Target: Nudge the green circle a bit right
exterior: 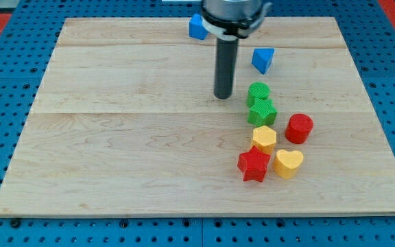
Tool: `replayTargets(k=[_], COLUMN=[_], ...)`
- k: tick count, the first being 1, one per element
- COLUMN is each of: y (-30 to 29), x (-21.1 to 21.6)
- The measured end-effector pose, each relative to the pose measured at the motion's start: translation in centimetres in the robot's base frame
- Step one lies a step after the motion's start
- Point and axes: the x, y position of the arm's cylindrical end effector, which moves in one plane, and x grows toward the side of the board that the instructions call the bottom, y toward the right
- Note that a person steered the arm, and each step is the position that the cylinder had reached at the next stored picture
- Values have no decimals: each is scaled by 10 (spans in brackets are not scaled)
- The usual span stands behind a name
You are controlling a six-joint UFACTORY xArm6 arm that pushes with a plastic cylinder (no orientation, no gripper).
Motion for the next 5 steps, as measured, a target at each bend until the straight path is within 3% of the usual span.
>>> replayTargets(k=[2,3,5], y=[0,36,42], x=[-34,-15,16])
